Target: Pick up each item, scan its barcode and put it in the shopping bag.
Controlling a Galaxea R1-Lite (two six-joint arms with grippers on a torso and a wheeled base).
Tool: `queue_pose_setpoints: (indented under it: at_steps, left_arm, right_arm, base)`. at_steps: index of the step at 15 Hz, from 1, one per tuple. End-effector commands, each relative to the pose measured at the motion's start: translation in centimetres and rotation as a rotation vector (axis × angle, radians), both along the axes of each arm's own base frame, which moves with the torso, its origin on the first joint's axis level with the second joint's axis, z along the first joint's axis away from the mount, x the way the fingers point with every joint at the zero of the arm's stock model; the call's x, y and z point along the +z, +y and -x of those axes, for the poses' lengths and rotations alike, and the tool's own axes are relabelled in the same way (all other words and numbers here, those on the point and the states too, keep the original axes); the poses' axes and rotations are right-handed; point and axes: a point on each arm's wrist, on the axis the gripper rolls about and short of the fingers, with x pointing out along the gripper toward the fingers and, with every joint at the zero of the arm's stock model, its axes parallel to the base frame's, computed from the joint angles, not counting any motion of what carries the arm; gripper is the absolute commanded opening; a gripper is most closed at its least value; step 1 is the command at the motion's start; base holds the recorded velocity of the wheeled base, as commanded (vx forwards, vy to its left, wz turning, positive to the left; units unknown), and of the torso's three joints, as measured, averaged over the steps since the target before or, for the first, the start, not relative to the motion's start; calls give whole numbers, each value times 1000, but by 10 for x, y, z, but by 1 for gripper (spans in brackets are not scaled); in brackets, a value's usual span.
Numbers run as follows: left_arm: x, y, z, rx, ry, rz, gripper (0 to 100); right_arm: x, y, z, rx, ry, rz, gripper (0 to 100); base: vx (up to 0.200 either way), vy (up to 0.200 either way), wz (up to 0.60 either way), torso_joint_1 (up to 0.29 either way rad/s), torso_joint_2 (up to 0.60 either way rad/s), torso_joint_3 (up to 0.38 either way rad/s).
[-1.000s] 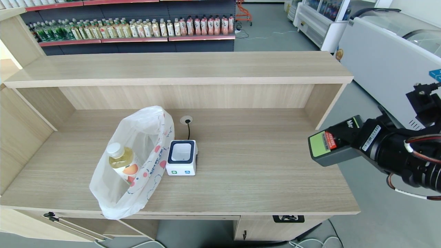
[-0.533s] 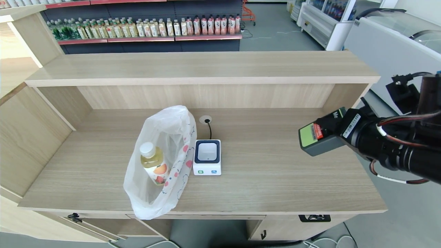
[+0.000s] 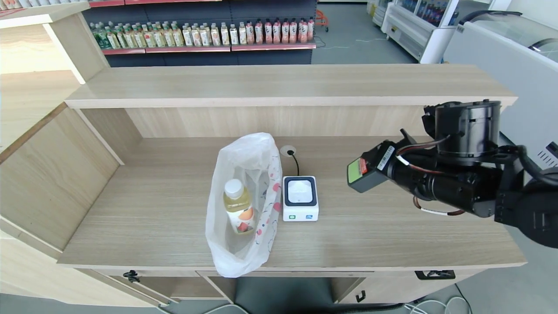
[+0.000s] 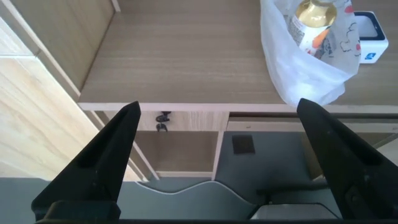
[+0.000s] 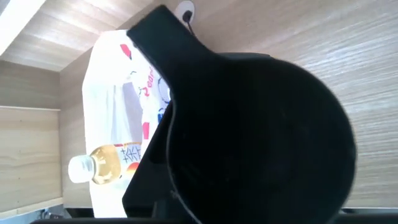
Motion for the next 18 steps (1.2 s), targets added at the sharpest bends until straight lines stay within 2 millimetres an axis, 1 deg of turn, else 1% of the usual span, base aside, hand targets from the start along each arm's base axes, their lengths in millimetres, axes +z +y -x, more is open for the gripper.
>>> queue_pose_setpoints:
  at_steps: [1,3,4,5,7,9,14,18]
  left_arm:
    - [0,0,0,0,0,0,100]
    - [0,0,0,0,0,0,100]
    - [0,0,0,0,0,0,100]
    - [0,0,0,2,0,0,100]
    - [0,0,0,2,0,0,100]
    - [0,0,0,2,0,0,100]
    - [0,0,0,2,0,0,100]
    - [0,0,0,2,0,-2,100]
  right_arm:
    - [-24,13,-14,17,61,34,0]
    - [-37,19,-20,45,95,45,0]
    - [-40,22,-23,56,96,44,0]
    - [-48,28,-31,63,101,55,0]
    - [-56,34,-39,70,93,68,0]
    - [-63,37,-43,85,94,93,0]
    - [-66,48,-59,106,55,74,0]
    - [-71,57,-73,117,40,98,0]
  base:
    - [0,0,0,0,0,0]
    - [0,0,0,0,0,0]
    - [0,0,0,0,0,0]
    - [0,0,0,0,0,0]
    - [0,0,0,0,0,0]
    - [0,0,0,0,0,0]
    - [0,0,0,0,0,0]
    - [0,0,0,0,0,0]
